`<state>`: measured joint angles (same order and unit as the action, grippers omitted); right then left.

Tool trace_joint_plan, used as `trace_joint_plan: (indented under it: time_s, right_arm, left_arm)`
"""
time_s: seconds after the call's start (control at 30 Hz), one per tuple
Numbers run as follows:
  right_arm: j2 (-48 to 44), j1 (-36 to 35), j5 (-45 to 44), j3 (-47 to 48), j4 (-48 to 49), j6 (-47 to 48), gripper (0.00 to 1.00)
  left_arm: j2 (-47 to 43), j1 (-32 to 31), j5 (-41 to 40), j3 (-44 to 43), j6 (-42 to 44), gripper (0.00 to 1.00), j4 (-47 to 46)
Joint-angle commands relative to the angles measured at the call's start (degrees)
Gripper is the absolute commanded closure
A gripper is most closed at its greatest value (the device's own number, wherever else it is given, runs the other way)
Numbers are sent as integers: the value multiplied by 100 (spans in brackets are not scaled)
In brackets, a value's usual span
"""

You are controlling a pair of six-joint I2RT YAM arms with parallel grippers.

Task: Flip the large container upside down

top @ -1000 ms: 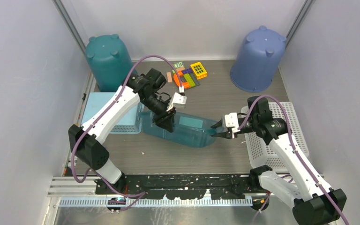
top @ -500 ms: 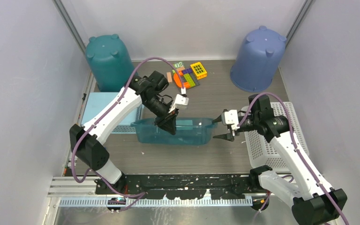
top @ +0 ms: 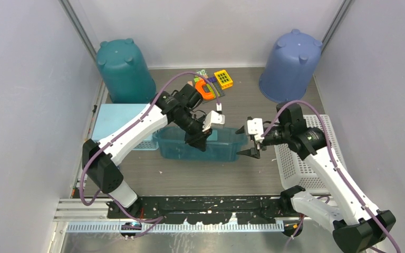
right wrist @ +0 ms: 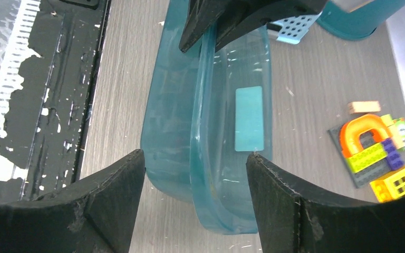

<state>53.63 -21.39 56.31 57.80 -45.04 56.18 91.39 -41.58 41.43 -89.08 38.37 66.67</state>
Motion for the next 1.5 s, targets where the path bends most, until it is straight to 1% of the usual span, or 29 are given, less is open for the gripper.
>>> trace_joint_plan:
  time_s: [0.0, 0.1, 0.23, 0.47, 0.57, 0.73, 0.83, 0.97, 1.0, 1.17, 1.27, 1.37, 1.47]
  right_arm:
    - [17, -184, -370, -351, 949, -719, 25]
    - [153, -262, -377, -426, 1040, -786, 27]
    - [259, -303, -271, -504, 1026, -793, 34]
    - [201, -302, 2, -854, 1260, -827, 49]
    - [172, -303, 80, -946, 1285, -813, 53]
    - [86, -300, 132, -1038, 1319, -776, 62]
    - [50, -300, 141, -1106, 1390, -797, 70]
    - [44, -287, 147, -1163, 1436, -819, 78]
    - [42, -277, 151, -1168, 1444, -819, 79]
    - [0, -227, 219, -1208, 1502, -870, 82]
    - [-17, -184, 271, -1226, 1525, -908, 84]
    - [-33, -142, 310, -1246, 1603, -1008, 84]
    - [-37, -93, 346, -1262, 1673, -1133, 85]
  left_arm:
    - [-204, -251, -197, 3, -351, 100, -578]
    - [-192, -426, -355, 28, -409, 100, -621]
    - [-192, -497, -430, 65, -483, 100, -716]
    - [-193, -526, -549, 116, -614, 100, -899]
    - [-212, -527, -589, 151, -650, 100, -968]
    - [-227, -526, -660, 201, -669, 100, -1036]
    - [-252, -531, -691, 230, -680, 100, -1071]
    - [-291, -530, -751, 248, -682, 96, -1093]
    - [-300, -529, -758, 250, -677, 94, -1095]
    - [-430, -526, -862, 242, -660, 78, -1095]
    - [-535, -530, -922, 188, -634, 60, -1057]
    - [-661, -526, -1004, 128, -607, 35, -1016]
    - [-833, -520, -1176, 95, -605, 18, -1029]
